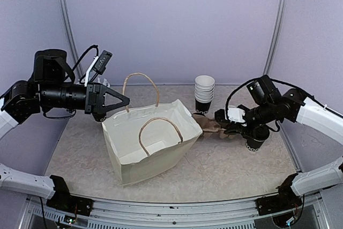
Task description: Pack the takeout coffee
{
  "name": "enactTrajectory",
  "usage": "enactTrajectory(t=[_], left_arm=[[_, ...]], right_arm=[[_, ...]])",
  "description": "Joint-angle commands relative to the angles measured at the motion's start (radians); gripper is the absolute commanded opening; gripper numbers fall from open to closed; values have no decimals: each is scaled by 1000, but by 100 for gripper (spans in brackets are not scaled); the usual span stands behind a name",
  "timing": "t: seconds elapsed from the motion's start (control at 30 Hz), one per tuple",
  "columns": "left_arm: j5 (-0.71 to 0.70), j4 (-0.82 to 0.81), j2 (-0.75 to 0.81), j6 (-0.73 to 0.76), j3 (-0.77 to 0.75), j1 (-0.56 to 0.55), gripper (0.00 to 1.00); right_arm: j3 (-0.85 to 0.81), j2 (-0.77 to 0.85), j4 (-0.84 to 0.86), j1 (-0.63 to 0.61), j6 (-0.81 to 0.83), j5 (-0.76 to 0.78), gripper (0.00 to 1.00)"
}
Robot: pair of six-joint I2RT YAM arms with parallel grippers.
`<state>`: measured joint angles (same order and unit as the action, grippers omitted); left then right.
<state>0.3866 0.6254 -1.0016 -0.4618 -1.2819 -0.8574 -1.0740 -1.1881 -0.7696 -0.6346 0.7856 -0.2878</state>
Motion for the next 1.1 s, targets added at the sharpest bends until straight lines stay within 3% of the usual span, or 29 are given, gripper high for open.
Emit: enactTrajectory(t=[0.0, 0.3, 0.5, 0.6, 0.77, 0.83, 0.97, 1.07], left_arm=[[129, -61, -35, 51, 34, -3, 0], [133, -52, -56, 159, 119, 122, 0], [101, 22, -66, 250, 88, 224, 16], [105, 40, -87, 276, 66, 230, 32], [105, 82, -107, 341, 20, 230, 50], [102, 98, -101, 372, 5, 230, 53], [105, 105, -82, 397, -9, 230, 56], [104, 111, -78, 402, -12, 231, 56]], right_arm=[[96, 47, -100, -7, 102, -73, 0], [282, 38, 49, -34, 118, 104, 0], [313, 13, 69, -85, 96, 74, 1], [275, -2, -18, -92, 114, -37, 25], [165, -13, -147, -92, 152, -141, 44], [137, -42, -161, -91, 148, -156, 45], [108, -165, -168, -90, 140, -169, 34], [103, -223, -151, -91, 147, -203, 33]])
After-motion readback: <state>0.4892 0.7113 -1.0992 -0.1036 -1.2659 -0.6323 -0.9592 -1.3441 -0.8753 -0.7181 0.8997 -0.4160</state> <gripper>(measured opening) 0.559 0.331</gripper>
